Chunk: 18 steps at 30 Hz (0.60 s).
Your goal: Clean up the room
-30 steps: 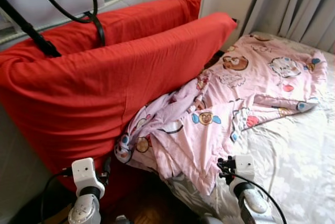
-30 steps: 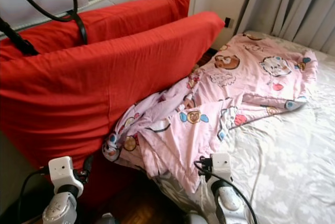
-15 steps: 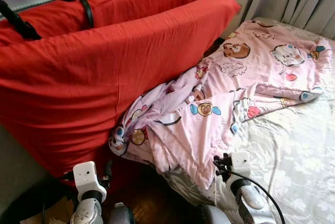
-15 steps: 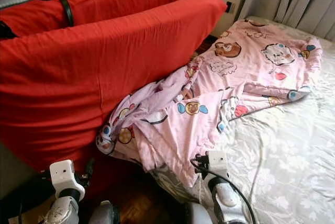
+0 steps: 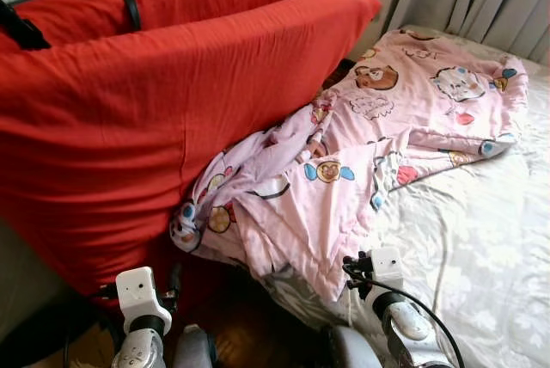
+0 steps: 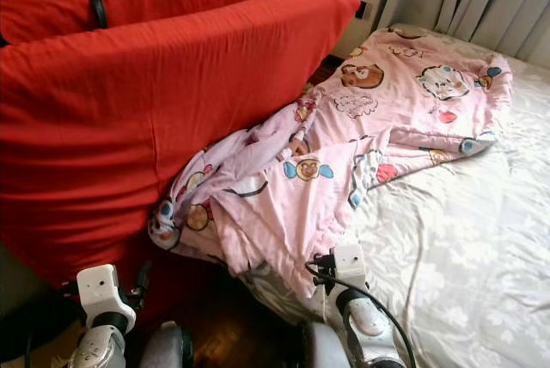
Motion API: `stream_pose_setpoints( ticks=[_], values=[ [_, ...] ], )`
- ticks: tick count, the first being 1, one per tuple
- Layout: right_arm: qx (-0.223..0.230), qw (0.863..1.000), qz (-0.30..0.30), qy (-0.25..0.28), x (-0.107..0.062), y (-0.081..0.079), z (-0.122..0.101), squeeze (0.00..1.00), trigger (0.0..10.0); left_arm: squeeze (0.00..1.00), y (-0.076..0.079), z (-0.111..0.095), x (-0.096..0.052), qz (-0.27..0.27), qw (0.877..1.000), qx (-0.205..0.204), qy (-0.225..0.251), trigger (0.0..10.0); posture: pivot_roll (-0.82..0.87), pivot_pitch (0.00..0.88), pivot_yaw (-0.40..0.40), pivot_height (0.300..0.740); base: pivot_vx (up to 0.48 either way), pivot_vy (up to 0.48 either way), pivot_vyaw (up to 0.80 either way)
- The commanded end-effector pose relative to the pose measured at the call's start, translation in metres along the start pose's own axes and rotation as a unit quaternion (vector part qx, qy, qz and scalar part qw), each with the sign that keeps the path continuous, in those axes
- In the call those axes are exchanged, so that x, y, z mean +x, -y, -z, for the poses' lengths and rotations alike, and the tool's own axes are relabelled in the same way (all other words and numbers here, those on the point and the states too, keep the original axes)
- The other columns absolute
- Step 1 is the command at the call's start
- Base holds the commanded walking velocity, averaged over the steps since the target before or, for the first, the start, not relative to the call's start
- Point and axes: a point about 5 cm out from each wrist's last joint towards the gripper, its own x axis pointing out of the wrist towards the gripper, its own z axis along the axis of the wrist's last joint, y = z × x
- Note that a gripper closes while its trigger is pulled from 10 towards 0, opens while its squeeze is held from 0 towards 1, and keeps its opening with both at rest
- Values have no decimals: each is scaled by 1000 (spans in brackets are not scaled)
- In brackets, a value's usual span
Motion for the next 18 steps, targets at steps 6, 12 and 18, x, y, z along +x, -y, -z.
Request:
stream_pose_setpoints(
  ticks=[6, 12, 18],
  values=[
    [2, 999, -7, -32, 1, -5, 7, 0, 10000, 0, -4, -2, -4, -7, 1000, 1, -2, 10000, 33, 198, -51, 612, 0, 0, 0],
    [44, 998, -2, -36, 7, -10, 1, 1000, 10000, 0, -8, -11, -7, -10, 1000, 7, 9, 10000, 70, 252, -26, 612, 0, 0, 0],
    [43, 998, -2, -52, 15, -19, -5, 1000, 10000, 0, -13, -22, -9, -14, 1000, 13, 20, 10000, 105, 285, -8, 612, 0, 0, 0]
  ],
)
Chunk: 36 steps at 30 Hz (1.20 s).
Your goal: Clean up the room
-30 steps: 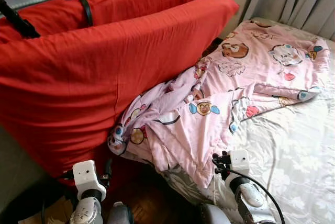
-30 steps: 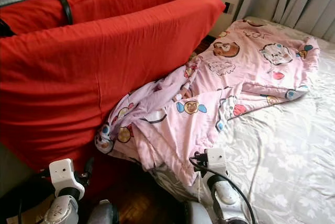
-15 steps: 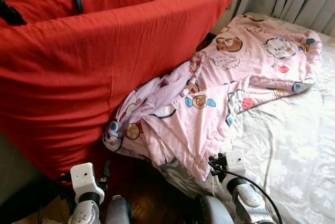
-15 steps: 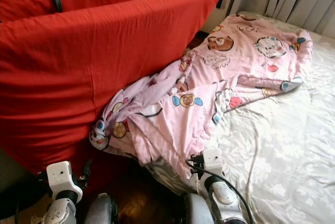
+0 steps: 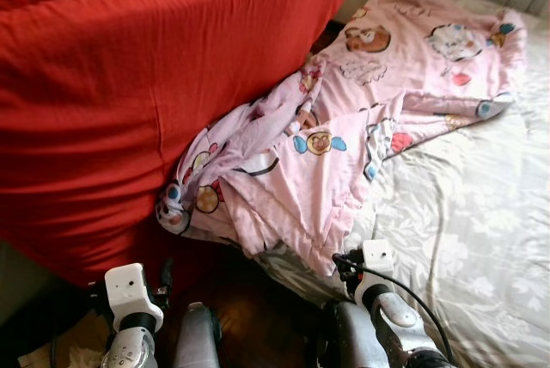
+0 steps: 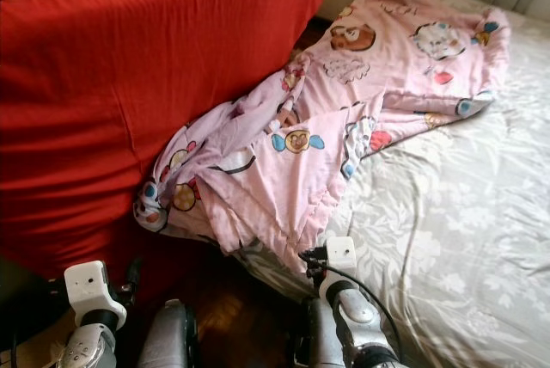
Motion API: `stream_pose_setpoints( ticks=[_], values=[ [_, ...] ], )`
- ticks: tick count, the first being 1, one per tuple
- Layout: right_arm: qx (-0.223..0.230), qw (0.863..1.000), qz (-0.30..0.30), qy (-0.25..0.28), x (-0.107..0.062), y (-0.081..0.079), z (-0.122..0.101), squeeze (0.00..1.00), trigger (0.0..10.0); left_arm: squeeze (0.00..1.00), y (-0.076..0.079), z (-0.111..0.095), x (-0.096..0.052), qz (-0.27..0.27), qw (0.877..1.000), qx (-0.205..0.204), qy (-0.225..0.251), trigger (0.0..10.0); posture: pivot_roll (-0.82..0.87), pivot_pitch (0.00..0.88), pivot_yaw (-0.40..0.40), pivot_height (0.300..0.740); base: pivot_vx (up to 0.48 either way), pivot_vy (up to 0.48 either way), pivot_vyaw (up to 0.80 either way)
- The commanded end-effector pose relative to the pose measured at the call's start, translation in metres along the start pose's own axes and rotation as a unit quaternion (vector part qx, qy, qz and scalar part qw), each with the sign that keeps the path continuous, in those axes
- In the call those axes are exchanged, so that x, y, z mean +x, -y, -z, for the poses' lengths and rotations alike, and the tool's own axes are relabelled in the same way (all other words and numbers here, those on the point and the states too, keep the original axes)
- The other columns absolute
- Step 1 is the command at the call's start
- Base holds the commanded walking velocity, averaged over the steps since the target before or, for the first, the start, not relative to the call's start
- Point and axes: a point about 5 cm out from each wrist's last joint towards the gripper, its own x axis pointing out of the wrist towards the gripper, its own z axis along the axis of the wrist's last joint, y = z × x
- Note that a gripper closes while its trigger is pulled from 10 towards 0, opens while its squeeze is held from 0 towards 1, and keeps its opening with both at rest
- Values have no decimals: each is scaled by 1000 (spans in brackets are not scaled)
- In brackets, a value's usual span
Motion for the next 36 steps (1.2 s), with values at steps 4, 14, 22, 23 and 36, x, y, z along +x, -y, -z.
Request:
stream_pose_setpoints(
  ticks=[4, 14, 22, 23, 36],
  values=[
    [-1, 1000, 5, -21, 3, -5, 1, 1000, 10000, 0, -4, -7, -8, -8, 1000, 4, 0, 10000, 128, 318, -11, 612, 0, 0, 0],
    [-80, 996, -8, -32, 8, -10, -7, 0, 10000, 0, -5, -22, -26, -25, 1000, 1, 14, 10000, 169, 390, -38, 612, 0, 0, 0],
    [-101, 995, 6, -28, 9, -8, -12, 0, 10000, 0, -6, -30, -42, -34, 999, 0, 14, 10000, 197, 427, -46, 612, 0, 0, 0],
    [-100, 995, 6, -27, 9, -8, -12, 0, 10000, 0, -5, -31, -43, -34, 999, 0, 14, 10000, 198, 430, -45, 612, 0, 0, 0],
    [-49, 999, -6, -1, 13, -18, -21, 0, 10000, 0, -9, -37, -61, -34, 999, 14, -2, 10000, 236, 479, -17, 612, 0, 0, 0]
  ],
)
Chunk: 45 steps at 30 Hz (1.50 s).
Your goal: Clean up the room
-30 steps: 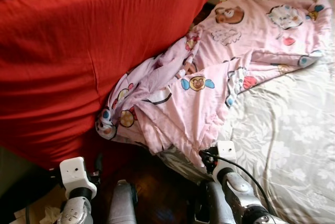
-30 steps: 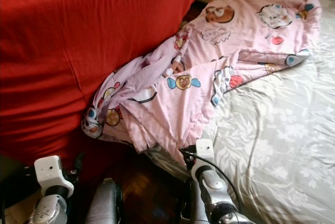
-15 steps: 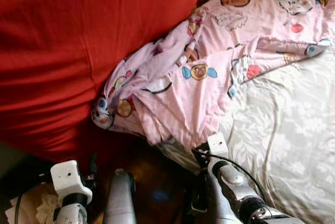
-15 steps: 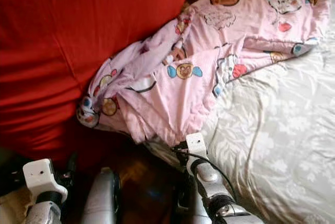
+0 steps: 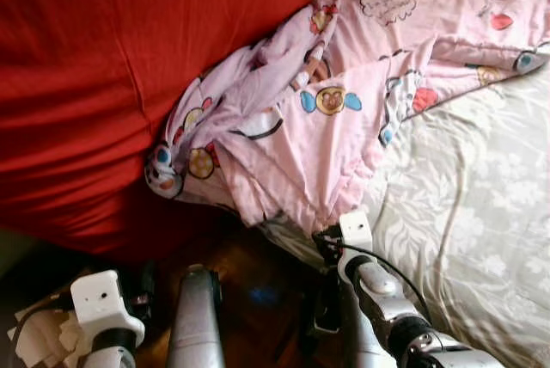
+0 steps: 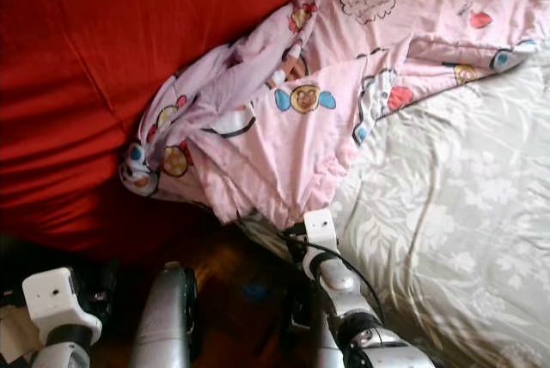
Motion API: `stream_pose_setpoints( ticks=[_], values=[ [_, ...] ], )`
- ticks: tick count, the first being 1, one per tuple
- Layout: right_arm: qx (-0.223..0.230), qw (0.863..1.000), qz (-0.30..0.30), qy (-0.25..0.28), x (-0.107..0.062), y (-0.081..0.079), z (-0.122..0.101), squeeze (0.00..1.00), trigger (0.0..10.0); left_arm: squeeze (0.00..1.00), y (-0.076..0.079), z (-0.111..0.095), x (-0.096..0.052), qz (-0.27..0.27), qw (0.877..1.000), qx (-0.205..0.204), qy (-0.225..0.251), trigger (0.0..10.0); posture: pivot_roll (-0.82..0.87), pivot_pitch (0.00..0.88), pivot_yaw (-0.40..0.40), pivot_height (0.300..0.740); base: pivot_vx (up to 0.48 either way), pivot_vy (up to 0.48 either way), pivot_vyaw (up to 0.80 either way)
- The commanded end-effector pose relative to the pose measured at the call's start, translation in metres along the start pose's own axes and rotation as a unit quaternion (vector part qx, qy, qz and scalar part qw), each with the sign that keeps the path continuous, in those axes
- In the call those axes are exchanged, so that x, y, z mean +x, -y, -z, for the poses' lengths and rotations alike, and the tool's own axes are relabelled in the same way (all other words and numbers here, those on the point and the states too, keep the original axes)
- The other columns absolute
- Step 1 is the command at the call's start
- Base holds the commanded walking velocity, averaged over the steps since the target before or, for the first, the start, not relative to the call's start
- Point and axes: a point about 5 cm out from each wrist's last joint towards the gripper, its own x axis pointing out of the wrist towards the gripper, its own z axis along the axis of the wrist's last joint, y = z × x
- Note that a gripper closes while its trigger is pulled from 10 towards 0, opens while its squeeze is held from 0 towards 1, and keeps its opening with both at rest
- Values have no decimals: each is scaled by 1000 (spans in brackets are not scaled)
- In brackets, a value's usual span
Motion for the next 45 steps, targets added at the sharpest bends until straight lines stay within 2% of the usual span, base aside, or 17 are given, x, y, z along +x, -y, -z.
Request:
stream_pose_setpoints(
  ticks=[1, 6, 7, 8, 14, 28, 37, 45],
  values=[
    [14, 1000, 5, -26, -5, 0, 16, 0, 10000, 0, -3, 4, -9, -5, 1000, 6, -18, 10000, 236, 479, -17, 612, 0, 0, 0],
    [7, 999, 14, -33, -5, 0, 18, 0, 10000, 0, -5, 5, -16, -8, 1000, 12, -28, 10000, 251, 491, -10, 612, 0, 0, 0],
    [3, 999, 17, -35, -5, 0, 19, 0, 8353, 0, -6, 5, -17, -9, 999, 12, -29, 10000, 254, 494, -10, 612, 0, 0, 0],
    [-8, 999, 21, -38, -6, 1, 20, 0, 0, 0, -7, 4, -20, -11, 999, 14, -31, 10000, 262, 499, -9, 612, 0, 0, 0],
    [-6, 999, 27, -33, -6, 2, 19, 0, 0, 0, -12, 4, -26, -16, 999, 18, -38, 10000, 269, 506, -6, 612, 0, 0, 0],
    [-27, 998, 35, -34, -8, 13, 21, 0, 0, 0, -6, 5, -29, -15, 999, 18, -43, 10000, 262, 499, -17, 612, 0, 0, 0],
    [-26, 998, 45, -44, -12, 18, 27, 0, 0, 0, -6, 11, -23, -18, 999, 17, -43, 10000, 256, 458, -29, 612, 0, 0, 0],
    [3, 998, 61, -17, -10, 30, 14, 0, 0, 0, -3, 32, -3, -19, 998, 16, -61, 10000, 212, 334, -58, 612, 0, 0, 0]
  ],
)
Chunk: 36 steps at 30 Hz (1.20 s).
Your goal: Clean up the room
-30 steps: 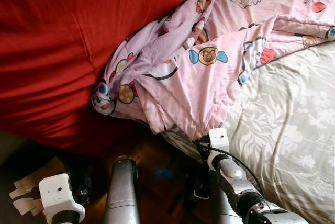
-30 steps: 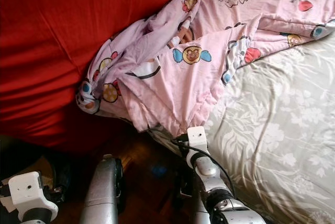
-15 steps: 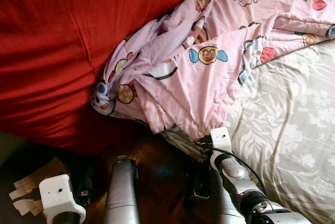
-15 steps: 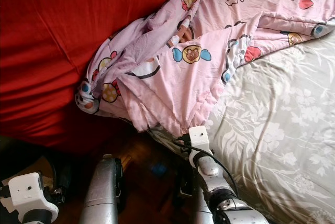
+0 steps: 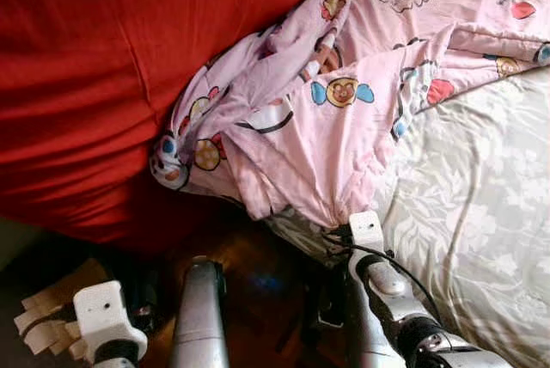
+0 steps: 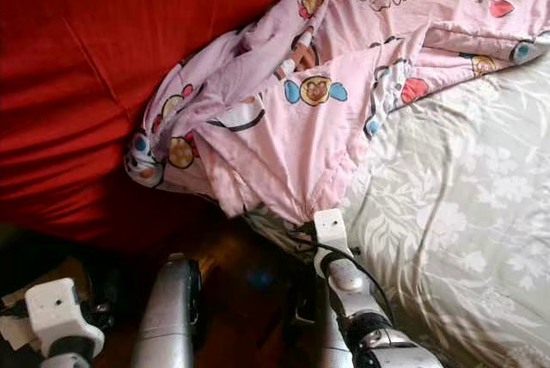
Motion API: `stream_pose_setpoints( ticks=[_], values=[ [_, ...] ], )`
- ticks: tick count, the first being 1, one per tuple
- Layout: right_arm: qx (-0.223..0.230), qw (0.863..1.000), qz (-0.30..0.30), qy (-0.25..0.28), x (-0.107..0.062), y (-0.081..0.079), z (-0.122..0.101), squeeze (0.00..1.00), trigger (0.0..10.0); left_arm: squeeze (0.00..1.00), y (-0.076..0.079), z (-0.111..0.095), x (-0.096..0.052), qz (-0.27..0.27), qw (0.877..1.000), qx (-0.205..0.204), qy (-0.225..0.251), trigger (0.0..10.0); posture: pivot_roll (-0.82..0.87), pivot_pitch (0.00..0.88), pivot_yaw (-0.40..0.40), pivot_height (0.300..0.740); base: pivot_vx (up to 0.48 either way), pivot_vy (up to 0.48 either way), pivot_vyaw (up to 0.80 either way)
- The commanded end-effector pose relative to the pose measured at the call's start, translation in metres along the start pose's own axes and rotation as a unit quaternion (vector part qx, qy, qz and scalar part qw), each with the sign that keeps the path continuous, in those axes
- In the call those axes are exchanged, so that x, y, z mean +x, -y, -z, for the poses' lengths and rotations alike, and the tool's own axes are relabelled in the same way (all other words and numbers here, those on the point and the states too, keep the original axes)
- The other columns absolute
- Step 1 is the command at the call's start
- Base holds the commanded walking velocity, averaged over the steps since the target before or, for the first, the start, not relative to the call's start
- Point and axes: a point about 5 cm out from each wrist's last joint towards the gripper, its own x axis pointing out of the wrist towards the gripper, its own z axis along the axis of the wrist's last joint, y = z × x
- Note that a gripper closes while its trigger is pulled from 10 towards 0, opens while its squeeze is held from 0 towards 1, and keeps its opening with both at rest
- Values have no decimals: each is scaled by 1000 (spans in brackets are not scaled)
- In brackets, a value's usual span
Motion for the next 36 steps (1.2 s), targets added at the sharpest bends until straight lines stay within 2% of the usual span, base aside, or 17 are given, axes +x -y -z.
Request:
stream_pose_setpoints(
  ticks=[1, 5, 6, 7, 8, 11, 12, 14, 15, 16, 21, 24, 31, 36],
  values=[
    [24, 999, 18, -14, -5, 9, 11, 0, 0, 0, -10, 18, -2, -18, 999, 17, -33, 10000, 208, 326, -60, 612, 0, 0, 0],
    [52, 998, 35, 4, -6, 21, 9, 0, 0, 0, -13, 32, 5, -21, 998, 20, -51, 10000, 179, 259, -70, 612, 0, 0, 0],
    [54, 998, 37, 8, -7, 24, 9, 0, 0, 0, -13, 38, 8, -21, 998, 22, -59, 10000, 154, 218, -73, 612, 0, 0, 0],
    [55, 998, 38, 11, -8, 26, 10, 0, 0, 0, -14, 42, 10, -21, 997, 24, -64, 10000, 154, 218, -73, 612, 0, 0, 0],
    [61, 997, 41, 17, -10, 30, 11, 0, 0, 0, -14, 49, 13, -21, 997, 24, -72, 10000, 125, 179, -74, 612, 0, 0, 0],
    [69, 996, 44, 22, -12, 34, 13, 0, 0, 0, -13, 58, 19, -20, 996, 23, -87, 10000, 101, 154, -72, 612, 0, 0, 0],
    [66, 996, 57, 23, -16, 41, 18, 0, 0, 0, -11, 67, 27, -14, 994, 25, -103, 10000, 53, 92, -60, 612, 0, 0, 0],
    [73, 994, 77, 23, -22, 51, 24, 0, 0, 0, -9, 73, 31, -10, 993, 27, -116, 10000, 28, 70, -52, 612, 0, 0, 0],
    [77, 993, 84, 22, -24, 55, 28, 0, 7490, 0, -8, 75, 33, -9, 992, 27, -123, 10000, 20, 65, -49, 612, 0, 0, 0],
    [81, 992, 91, 18, -27, 58, 32, 0, 10000, 0, -7, 78, 35, -7, 991, 29, -131, 10000, 6, 55, -43, 612, 0, 0, 0],
    [98, 989, 109, 9, -37, 66, 46, 0, 10000, 0, -5, 89, 41, 1, 986, 41, -162, 10000, -41, 0, -21, 612, 0, 0, 0],
    [110, 988, 108, 9, -40, 67, 51, 0, 10000, 0, -6, 91, 43, -1, 984, 42, -172, 10000, -49, 0, -18, 612, 0, 0, 0],
    [114, 986, 115, -49, -49, 64, 74, 0, 10000, 0, -1, 104, 43, 3, 978, 48, -205, 10000, -62, 0, -13, 652, 0, 0, 0],
    [117, 985, 115, -58, -51, 62, 80, 0, 10000, 0, 1, 107, 41, 5, 976, 48, -214, 10000, -56, 0, -12, 677, 0, 0, 0]
  ],
)
